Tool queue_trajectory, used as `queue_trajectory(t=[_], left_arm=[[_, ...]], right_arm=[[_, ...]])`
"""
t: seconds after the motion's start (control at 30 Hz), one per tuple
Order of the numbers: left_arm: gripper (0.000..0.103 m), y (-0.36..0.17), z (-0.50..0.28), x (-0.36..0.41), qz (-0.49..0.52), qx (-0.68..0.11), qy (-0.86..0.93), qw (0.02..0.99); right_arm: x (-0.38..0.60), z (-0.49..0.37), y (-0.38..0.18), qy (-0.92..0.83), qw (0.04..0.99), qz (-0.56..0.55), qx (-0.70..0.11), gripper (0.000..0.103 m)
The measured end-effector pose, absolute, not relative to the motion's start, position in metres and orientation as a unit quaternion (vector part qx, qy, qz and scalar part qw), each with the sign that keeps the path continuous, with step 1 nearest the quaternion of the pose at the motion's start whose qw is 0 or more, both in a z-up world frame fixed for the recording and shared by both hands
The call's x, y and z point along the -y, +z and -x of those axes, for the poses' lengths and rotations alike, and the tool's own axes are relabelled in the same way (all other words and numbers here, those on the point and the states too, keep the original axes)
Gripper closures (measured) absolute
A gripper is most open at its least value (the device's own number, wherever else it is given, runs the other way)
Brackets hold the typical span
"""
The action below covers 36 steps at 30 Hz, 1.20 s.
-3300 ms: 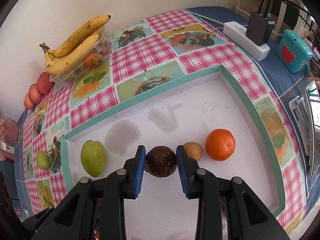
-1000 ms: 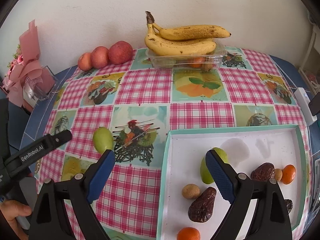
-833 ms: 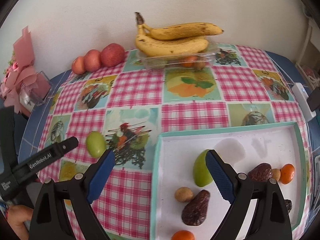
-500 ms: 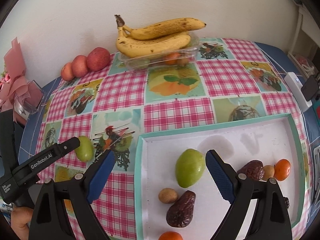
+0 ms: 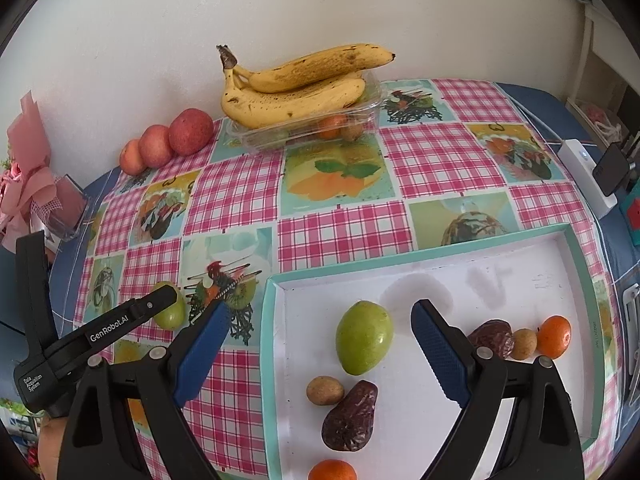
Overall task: Organize fruits
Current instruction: 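Close the left tool on the green pear, then carry the green pear into the tray beside the other pear and release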
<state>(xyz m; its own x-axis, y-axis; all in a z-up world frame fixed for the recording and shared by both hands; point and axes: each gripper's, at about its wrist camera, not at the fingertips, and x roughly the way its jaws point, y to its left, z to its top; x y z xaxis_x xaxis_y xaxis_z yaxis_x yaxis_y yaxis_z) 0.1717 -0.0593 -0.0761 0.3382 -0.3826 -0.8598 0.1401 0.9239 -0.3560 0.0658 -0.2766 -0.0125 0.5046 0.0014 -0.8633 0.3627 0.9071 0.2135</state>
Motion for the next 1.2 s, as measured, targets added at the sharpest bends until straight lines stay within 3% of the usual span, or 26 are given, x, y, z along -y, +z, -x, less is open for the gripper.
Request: queue_trajectory(t=[0.43,0.87,1.2], left_arm=[[0.061,-0.064,-0.159,0.069,0.089,-0.55,-0.176,0.811],[0.061,-0.018,-0.123,0.118,0.051,-0.516,-0.253,0.817],[0.061,-0.03,-0.1,0.17,-0.011,-0.528,-0.283,0.801]], right_arm=[[0.303,-0.047,-0.008,-0.137,0.841,-0.216,-0.477,0.011],[0.338,-0.023,-0.008,-0.179,0.825,-0.25,-0.474,0.011],[0.364,-0.008,-0.006,-0.198,0.819,-0.274,-0.463,0.011]])
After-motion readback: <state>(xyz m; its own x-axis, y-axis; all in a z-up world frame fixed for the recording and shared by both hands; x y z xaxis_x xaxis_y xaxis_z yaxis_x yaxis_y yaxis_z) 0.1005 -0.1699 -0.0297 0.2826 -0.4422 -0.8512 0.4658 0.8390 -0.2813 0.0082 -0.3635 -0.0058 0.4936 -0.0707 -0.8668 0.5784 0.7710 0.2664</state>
